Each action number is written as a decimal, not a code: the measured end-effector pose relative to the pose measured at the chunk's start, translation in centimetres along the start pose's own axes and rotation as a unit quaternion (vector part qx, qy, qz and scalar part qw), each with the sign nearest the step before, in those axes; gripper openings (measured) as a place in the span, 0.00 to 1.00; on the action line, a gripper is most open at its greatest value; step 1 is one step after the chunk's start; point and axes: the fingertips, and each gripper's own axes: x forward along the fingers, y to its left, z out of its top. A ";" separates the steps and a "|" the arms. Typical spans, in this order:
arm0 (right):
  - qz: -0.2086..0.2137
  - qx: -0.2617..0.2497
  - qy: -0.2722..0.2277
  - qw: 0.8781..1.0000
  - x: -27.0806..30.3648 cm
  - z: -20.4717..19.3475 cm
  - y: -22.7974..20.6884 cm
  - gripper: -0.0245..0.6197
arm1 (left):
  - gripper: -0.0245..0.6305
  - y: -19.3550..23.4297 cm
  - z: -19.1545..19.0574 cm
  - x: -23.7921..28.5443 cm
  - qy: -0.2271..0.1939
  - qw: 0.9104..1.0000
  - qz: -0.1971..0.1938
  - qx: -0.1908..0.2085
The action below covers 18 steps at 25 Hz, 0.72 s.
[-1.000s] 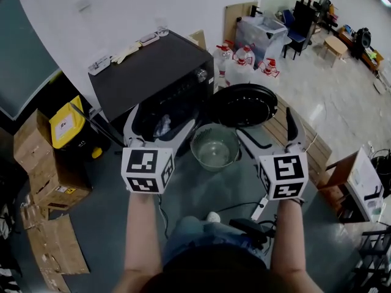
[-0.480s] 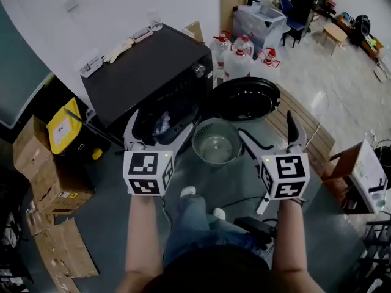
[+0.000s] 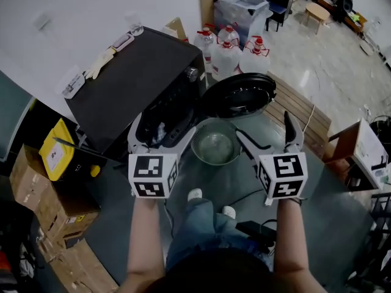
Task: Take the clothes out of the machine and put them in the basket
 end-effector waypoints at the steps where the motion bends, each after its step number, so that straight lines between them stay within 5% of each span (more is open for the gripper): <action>1: -0.005 0.002 0.009 1.000 0.5 -0.5 0.2 0.92 | 0.88 0.2 -0.5 0.7 0.004 1.000 -0.010 -0.004; 10: -0.054 0.058 0.083 0.993 4.4 -5.2 1.6 0.92 | 0.88 0.4 -6.6 5.8 0.063 0.993 -0.091 -0.028; 18: -0.120 0.128 0.129 0.976 6.5 -8.8 2.0 0.92 | 0.88 0.2 -11.8 9.6 0.123 0.983 -0.137 -0.022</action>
